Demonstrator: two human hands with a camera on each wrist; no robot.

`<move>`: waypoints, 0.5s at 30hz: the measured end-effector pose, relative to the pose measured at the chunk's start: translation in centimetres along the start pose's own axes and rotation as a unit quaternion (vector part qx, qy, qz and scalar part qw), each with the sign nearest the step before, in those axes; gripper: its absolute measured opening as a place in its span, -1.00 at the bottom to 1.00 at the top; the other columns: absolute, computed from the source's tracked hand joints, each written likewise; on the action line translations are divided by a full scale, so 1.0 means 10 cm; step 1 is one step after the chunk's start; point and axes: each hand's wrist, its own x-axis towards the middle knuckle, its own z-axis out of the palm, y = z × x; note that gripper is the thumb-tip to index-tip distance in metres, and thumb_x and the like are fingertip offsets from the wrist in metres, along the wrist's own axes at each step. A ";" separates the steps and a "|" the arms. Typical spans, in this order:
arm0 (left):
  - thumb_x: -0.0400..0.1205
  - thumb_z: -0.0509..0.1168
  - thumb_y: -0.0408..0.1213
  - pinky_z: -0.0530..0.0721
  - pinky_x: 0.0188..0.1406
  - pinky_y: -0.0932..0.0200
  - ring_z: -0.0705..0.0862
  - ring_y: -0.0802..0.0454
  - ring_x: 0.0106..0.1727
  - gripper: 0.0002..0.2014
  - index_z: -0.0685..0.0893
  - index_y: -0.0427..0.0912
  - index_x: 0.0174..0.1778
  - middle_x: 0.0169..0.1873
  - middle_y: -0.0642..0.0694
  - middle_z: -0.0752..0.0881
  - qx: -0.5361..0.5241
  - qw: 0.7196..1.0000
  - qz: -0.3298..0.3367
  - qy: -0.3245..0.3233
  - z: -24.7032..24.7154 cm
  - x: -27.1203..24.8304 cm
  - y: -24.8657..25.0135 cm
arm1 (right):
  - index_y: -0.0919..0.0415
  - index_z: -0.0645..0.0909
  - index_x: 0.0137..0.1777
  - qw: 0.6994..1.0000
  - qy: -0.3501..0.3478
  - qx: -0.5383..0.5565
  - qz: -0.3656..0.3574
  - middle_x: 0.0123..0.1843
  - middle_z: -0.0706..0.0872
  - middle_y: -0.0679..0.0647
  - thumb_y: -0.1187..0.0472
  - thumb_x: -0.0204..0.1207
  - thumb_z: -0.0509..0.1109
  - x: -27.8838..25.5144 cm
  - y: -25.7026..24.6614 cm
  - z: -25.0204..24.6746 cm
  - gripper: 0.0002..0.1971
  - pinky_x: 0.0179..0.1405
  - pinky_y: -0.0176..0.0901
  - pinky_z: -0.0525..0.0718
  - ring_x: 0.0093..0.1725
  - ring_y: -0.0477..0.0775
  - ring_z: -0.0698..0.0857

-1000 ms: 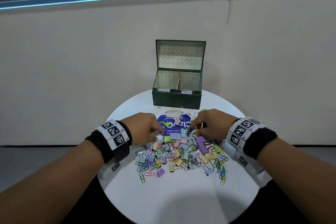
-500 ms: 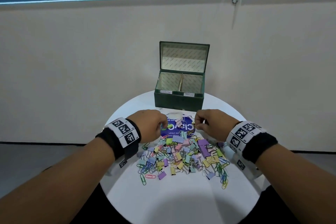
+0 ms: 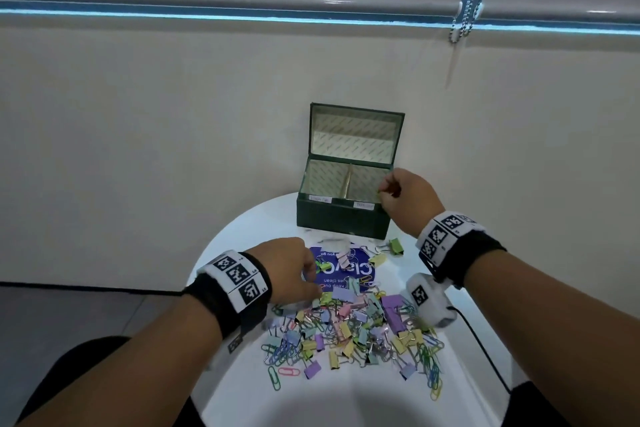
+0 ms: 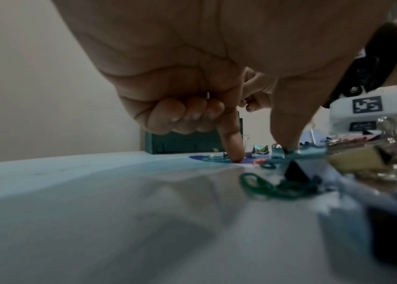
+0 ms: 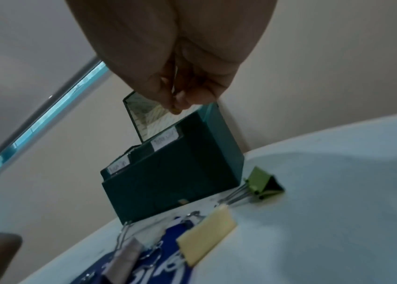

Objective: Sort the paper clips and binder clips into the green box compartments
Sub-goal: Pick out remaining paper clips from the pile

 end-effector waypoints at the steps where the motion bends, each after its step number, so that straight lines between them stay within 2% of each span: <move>1: 0.50 0.40 0.21 0.66 0.11 0.03 0.63 0.07 0.03 -0.71 0.74 0.13 -0.01 -0.02 0.12 0.59 -0.005 1.000 0.002 -0.008 0.00 -0.01 0.00 | 0.07 0.64 -0.07 1.000 0.007 0.005 0.004 -0.13 0.72 -0.06 0.32 0.56 0.37 0.03 -0.01 0.04 -0.88 -0.17 -0.27 0.62 -0.15 -0.02 0.68; 4: 0.52 0.44 0.09 0.65 0.04 0.10 0.64 0.07 0.01 -0.80 0.79 0.13 -0.03 -0.09 0.14 0.59 -0.014 1.000 0.017 0.000 0.01 0.02 -0.02 | 0.02 0.65 -0.04 1.000 0.001 0.005 0.000 -0.06 0.73 -0.06 0.31 0.54 0.42 0.03 0.00 0.12 -0.86 -0.21 -0.40 0.55 -0.10 -0.04 0.70; 6: 0.55 0.42 0.01 0.63 -0.02 0.15 0.66 0.05 -0.02 -0.85 0.81 0.10 -0.05 -0.19 0.15 0.57 -0.007 1.000 0.029 0.006 0.03 0.04 -0.04 | 0.02 0.65 -0.06 0.999 0.014 -0.006 -0.041 0.01 0.69 -0.06 0.30 0.53 0.45 -0.02 0.04 0.08 -0.86 -0.11 -0.36 0.56 -0.07 -0.06 0.69; 8: 0.55 0.43 -0.02 0.63 -0.04 0.16 0.66 0.06 -0.04 -0.87 0.81 0.09 -0.05 -0.22 0.17 0.55 -0.005 0.999 0.034 0.008 0.04 0.06 -0.05 | 0.00 0.63 -0.10 0.995 0.001 -0.036 -0.089 -0.02 0.66 -0.08 0.30 0.53 0.43 -0.12 0.13 -0.02 -0.86 -0.09 -0.33 0.56 -0.11 -0.09 0.67; 9: 0.54 0.45 -0.02 0.63 -0.04 0.16 0.65 0.07 -0.05 -0.87 0.81 0.10 -0.05 -0.22 0.18 0.55 -0.007 0.999 0.033 0.009 0.05 0.06 -0.05 | -0.02 0.62 -0.12 0.992 -0.036 -0.059 -0.103 -0.06 0.67 -0.11 0.28 0.55 0.41 -0.19 0.17 -0.10 -0.85 -0.11 -0.32 0.56 -0.13 -0.11 0.67; 12: 0.56 0.44 0.01 0.63 -0.02 0.16 0.66 0.07 -0.03 -0.87 0.79 0.10 -0.04 -0.14 0.16 0.60 0.005 0.999 0.031 0.006 0.05 0.07 -0.04 | -0.04 0.67 -0.15 0.962 -0.215 -0.136 -0.097 -0.13 0.75 -0.16 0.33 0.52 0.38 -0.43 0.38 -0.35 -0.80 -0.11 -0.19 0.64 -0.15 -0.07 0.71; 13: 0.58 0.43 -0.01 0.63 0.00 0.16 0.66 0.07 -0.01 -0.87 0.79 0.10 -0.03 -0.11 0.15 0.62 0.013 0.999 0.033 0.004 0.05 0.07 -0.03 | -0.01 0.69 -0.13 0.950 -0.259 -0.153 -0.080 -0.10 0.77 -0.12 0.38 0.47 0.36 -0.50 0.45 -0.42 -0.77 -0.06 -0.12 0.68 -0.12 -0.01 0.72; 15: 0.60 0.40 -0.07 0.63 0.02 0.15 0.65 0.08 0.00 -0.91 0.77 0.07 -0.03 -0.08 0.15 0.63 0.024 0.999 0.039 0.002 0.04 0.07 -0.01 | -0.02 0.73 -0.06 0.939 -0.302 -0.160 -0.041 0.00 0.79 -0.08 0.41 0.39 0.35 -0.64 0.58 -0.54 -0.69 0.06 0.00 0.73 -0.05 0.06 0.74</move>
